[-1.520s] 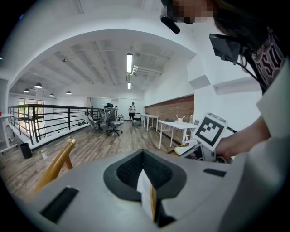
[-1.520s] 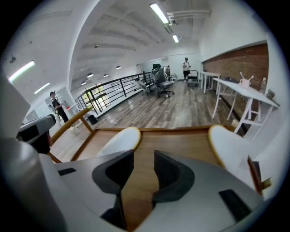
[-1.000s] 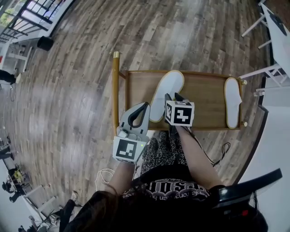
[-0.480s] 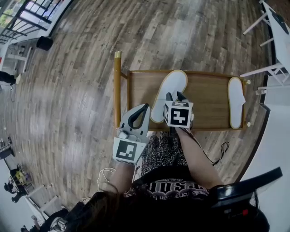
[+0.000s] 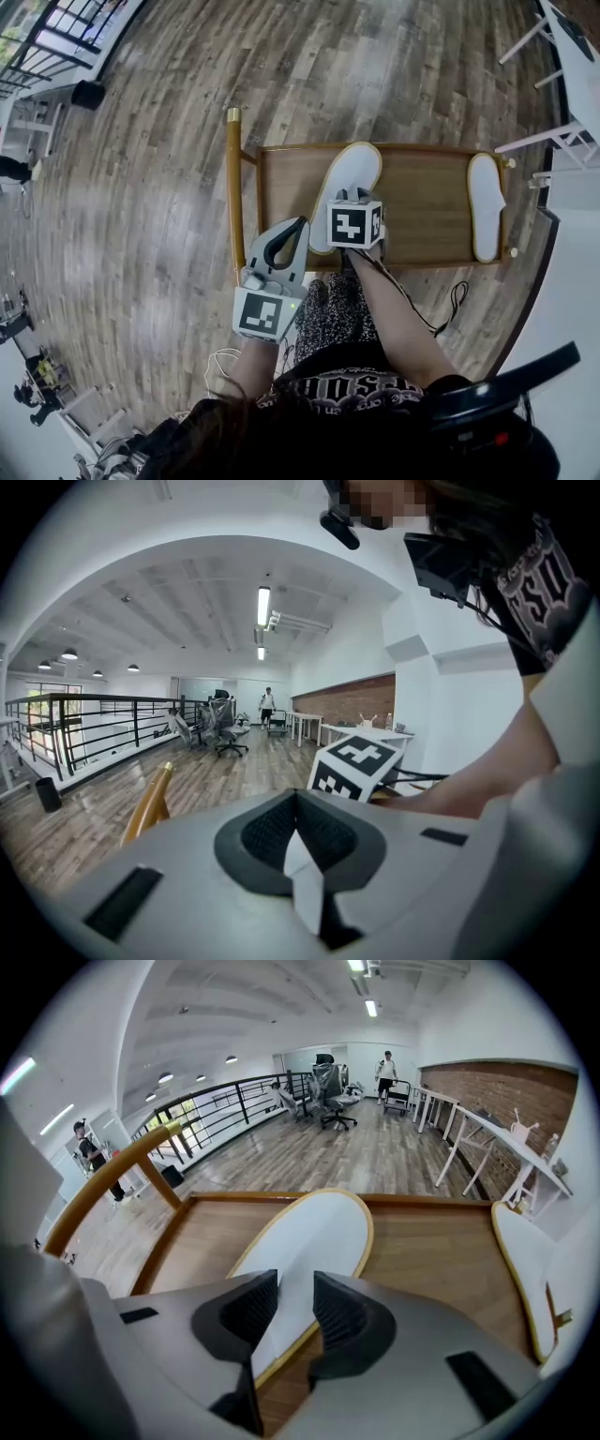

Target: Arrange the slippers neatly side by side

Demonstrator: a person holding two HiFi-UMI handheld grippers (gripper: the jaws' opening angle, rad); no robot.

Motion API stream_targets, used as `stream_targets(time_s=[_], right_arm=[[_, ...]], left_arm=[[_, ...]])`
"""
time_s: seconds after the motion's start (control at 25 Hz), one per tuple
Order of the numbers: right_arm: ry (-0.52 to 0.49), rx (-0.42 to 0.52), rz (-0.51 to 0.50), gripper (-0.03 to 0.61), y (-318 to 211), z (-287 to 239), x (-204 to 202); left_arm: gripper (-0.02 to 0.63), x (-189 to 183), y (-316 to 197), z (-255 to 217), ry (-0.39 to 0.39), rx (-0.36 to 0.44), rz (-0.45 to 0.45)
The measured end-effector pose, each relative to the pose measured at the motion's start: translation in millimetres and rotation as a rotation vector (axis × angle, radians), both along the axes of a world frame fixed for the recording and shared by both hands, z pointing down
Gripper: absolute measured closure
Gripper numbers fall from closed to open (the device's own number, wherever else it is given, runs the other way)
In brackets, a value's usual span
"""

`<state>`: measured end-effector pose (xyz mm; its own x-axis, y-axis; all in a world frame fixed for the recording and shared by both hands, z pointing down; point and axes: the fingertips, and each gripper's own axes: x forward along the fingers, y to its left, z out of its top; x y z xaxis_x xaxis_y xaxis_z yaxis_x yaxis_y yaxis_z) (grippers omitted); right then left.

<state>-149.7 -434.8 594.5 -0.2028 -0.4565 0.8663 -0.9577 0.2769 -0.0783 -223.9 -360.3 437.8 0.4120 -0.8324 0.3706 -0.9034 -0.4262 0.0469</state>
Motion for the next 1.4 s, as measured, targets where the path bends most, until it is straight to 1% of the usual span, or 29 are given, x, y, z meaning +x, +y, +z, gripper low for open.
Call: stream_targets(time_s=[0.04, 0.08, 0.12, 0.36, 0.52, 0.6, 0.68, 0.76, 0.88, 0.96, 1.0, 1.04, 1.08, 1.16, 1.2, 1.24, 1.28, 1.32, 1.4], right_arm=[[0.025, -0.003, -0.011, 0.476, 3, 3, 4], [0.042, 0.000, -0.023, 0.536, 5, 5, 7], [0.049, 0.009, -0.036, 0.560, 8, 5, 9], [0.037, 0.054, -0.078, 0.568, 14, 0, 25], [0.079, 0.083, -0.112, 0.568, 11, -7, 46], [0.092, 0.086, -0.122, 0.568, 9, -9, 60], [0.112, 0.085, -0.143, 0.568, 6, -12, 76], [0.135, 0.075, -0.185, 0.568, 5, -14, 92], [0.175, 0.055, -0.278, 0.568, 5, -14, 115], [0.219, 0.061, -0.336, 0.568, 2, -14, 130], [0.238, 0.068, -0.348, 0.568, -1, -14, 136], [0.243, 0.076, -0.341, 0.566, -3, -14, 142], [0.227, 0.081, -0.312, 0.566, -6, -16, 147], [0.125, 0.083, -0.197, 0.562, -9, -22, 152], [0.059, 0.083, -0.126, 0.533, -10, -26, 153], [0.002, 0.088, -0.062, 0.491, -11, -29, 155], [-0.037, 0.098, -0.013, 0.465, -12, -33, 156], [-0.057, 0.107, 0.020, 0.453, -12, -34, 157], [-0.066, 0.107, 0.047, 0.442, -12, -32, 157]], left_arm=[[0.626, 1, 1, 1, 0.001, -0.002, -0.001], [0.626, 2, 2, 2, 0.002, -0.004, -0.002], [0.626, 3, 2, 3, 0.002, -0.007, -0.001], [0.626, 10, -2, 6, 0.016, -0.010, 0.002], [0.626, 20, -7, 6, 0.010, 0.009, 0.035], [0.626, 27, -9, 6, 0.020, 0.004, 0.040], [0.626, 35, -11, 5, 0.017, 0.017, 0.062], [0.626, 43, -14, 4, 0.019, 0.023, 0.075], [0.626, 55, -17, 2, 0.036, 0.008, 0.077], [0.626, 63, -20, 2, 0.040, 0.006, 0.089], [0.626, 67, -21, 1, 0.041, 0.006, 0.096], [0.626, 70, -22, 1, 0.041, 0.006, 0.102], [0.626, 74, -22, 0, 0.043, 0.005, 0.107], [0.626, 79, -24, -1, 0.045, 0.003, 0.115], [0.626, 81, -24, -1, 0.045, 0.001, 0.119], [0.626, 83, -24, -1, 0.043, -0.001, 0.122], [0.626, 84, -24, 0, 0.040, -0.003, 0.125], [0.626, 85, -24, 0, 0.037, -0.004, 0.127], [0.626, 86, -23, 1, 0.031, -0.004, 0.130]])
